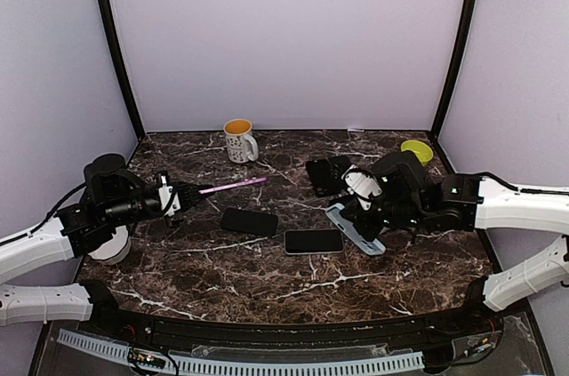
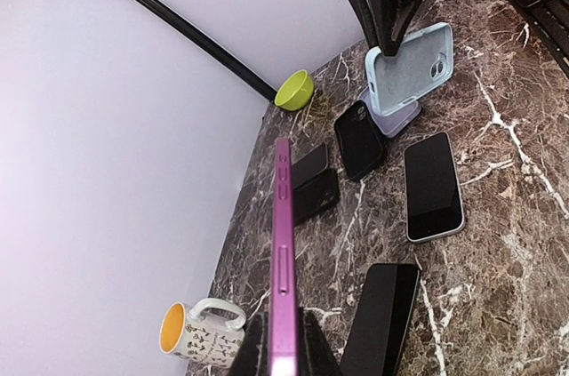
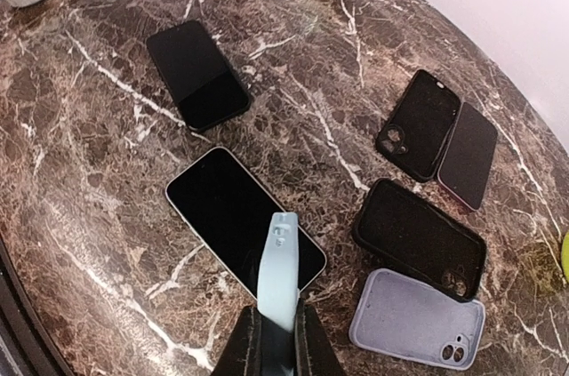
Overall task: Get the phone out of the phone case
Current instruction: Pick up the phone case from the center of the board.
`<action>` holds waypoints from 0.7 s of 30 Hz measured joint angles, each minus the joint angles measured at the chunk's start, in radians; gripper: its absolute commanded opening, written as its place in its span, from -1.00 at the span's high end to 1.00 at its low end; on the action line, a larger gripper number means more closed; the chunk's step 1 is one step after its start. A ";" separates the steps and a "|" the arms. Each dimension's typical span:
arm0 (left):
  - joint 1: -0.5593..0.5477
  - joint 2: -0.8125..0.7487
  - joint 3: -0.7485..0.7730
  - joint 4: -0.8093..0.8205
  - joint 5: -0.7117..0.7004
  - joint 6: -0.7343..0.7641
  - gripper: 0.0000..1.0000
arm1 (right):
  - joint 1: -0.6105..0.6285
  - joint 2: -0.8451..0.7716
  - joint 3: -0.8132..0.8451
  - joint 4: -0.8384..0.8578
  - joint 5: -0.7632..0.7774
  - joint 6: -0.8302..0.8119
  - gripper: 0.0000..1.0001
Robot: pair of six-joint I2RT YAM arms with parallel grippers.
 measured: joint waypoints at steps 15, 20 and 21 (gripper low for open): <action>0.003 0.014 0.000 0.027 -0.097 0.000 1.00 | -0.022 0.153 0.069 0.234 -0.112 0.207 1.00; 0.003 0.014 0.000 0.031 -0.105 -0.005 1.00 | -0.084 0.304 0.177 0.332 -0.180 0.259 1.00; 0.003 0.014 0.000 0.033 -0.104 -0.008 1.00 | -0.101 0.335 0.195 0.356 -0.202 0.269 1.00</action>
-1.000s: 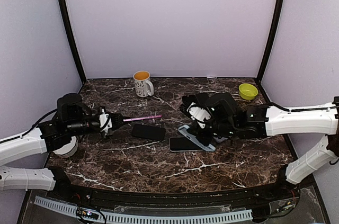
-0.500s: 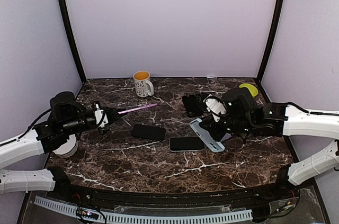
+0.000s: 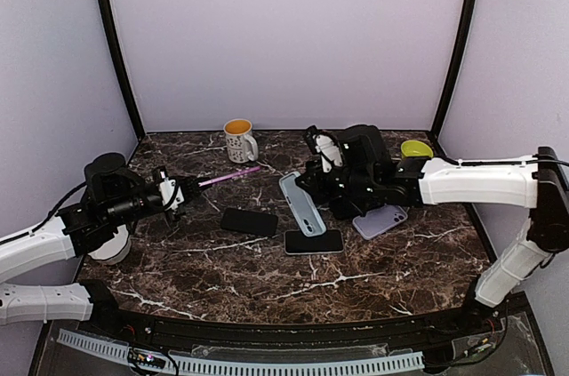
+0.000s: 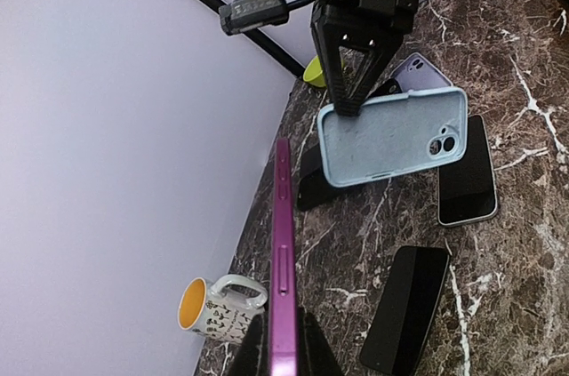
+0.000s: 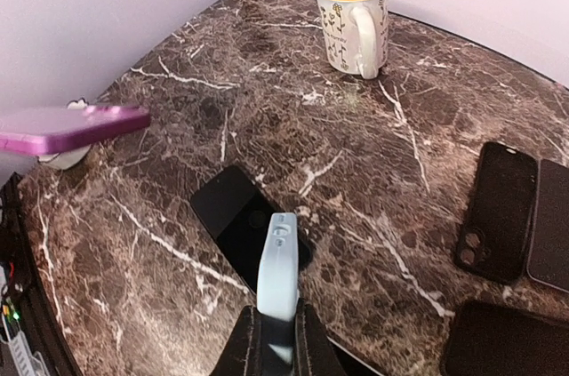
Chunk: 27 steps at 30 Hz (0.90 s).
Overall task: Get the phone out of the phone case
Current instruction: Pick up the phone case from the center of the board.
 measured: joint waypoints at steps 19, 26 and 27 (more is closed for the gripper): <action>0.018 0.000 -0.002 0.037 0.010 -0.031 1.00 | -0.254 0.425 0.167 0.252 -0.531 0.208 0.31; 0.018 0.013 -0.002 0.040 0.028 -0.038 1.00 | -0.298 0.469 0.269 0.101 -0.535 0.155 -0.27; 0.018 0.018 -0.002 0.040 0.032 -0.042 1.00 | -0.301 0.468 0.285 0.072 -0.519 0.138 -0.31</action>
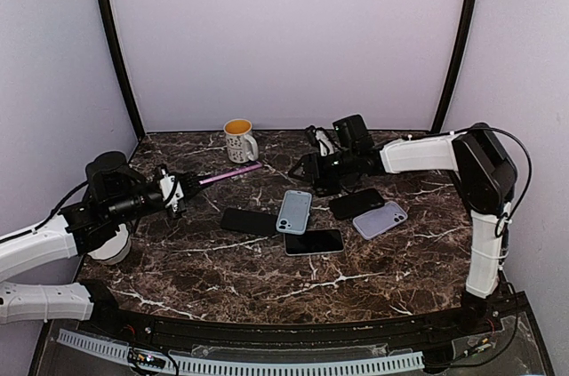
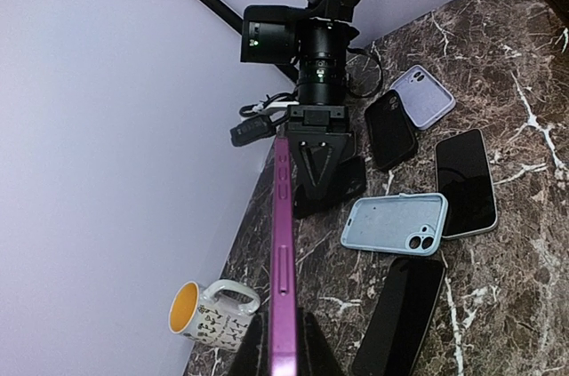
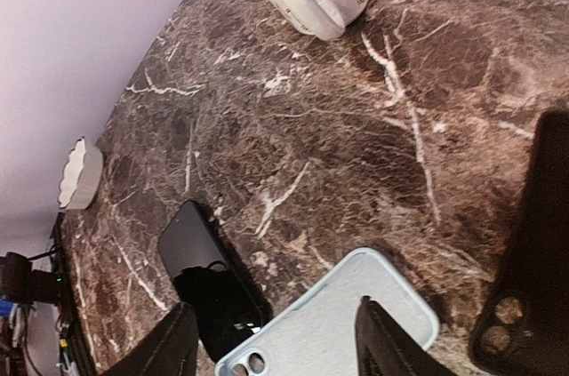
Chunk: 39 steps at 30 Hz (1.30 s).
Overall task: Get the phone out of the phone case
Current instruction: Pick up the phone case from the center of the board, then place the phone at the center of the board.
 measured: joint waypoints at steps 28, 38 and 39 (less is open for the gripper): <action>-0.109 0.179 -0.010 0.014 0.236 -1.227 1.00 | -0.012 -0.578 -0.361 -0.155 0.399 -0.134 -0.81; -0.120 0.286 -0.168 0.106 0.216 -1.719 1.00 | -0.013 -0.738 -0.444 -0.144 0.456 -0.113 -0.97; -0.120 0.303 -0.169 0.112 0.215 -1.747 1.00 | -0.013 -0.752 -0.457 -0.143 0.458 -0.113 -0.97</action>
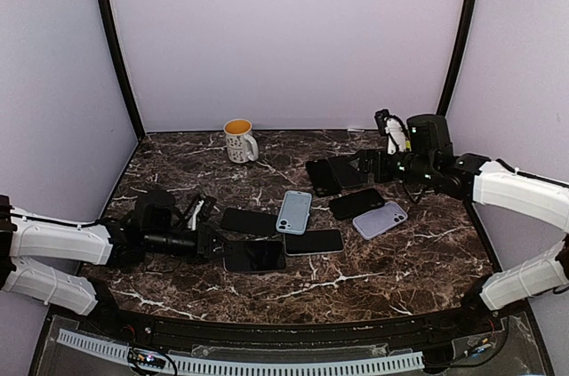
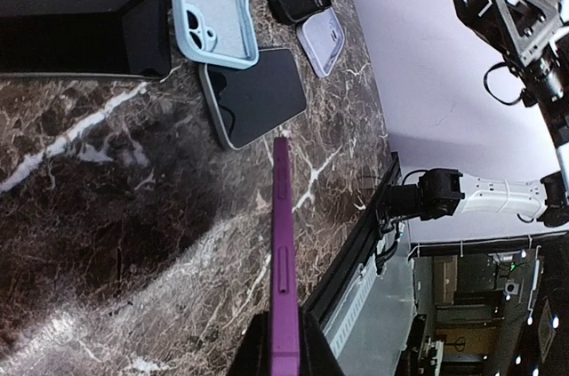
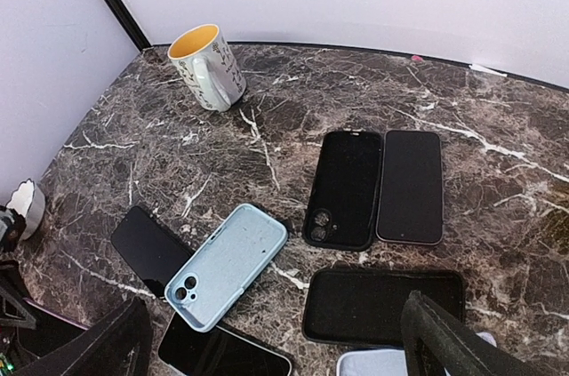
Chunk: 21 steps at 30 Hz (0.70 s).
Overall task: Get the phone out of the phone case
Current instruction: Place the phone at the center of the board.
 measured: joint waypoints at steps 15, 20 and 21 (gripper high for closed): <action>0.000 0.202 0.000 0.105 -0.002 -0.156 0.43 | 0.000 -0.085 -0.069 -0.003 0.008 0.006 -0.97; 0.000 0.209 0.007 0.056 -0.044 -0.113 0.01 | 0.000 -0.085 -0.080 -0.004 0.010 0.006 -0.97; 0.000 0.206 0.012 0.037 -0.054 -0.100 -0.06 | 0.000 -0.085 -0.081 -0.005 0.014 0.006 -0.97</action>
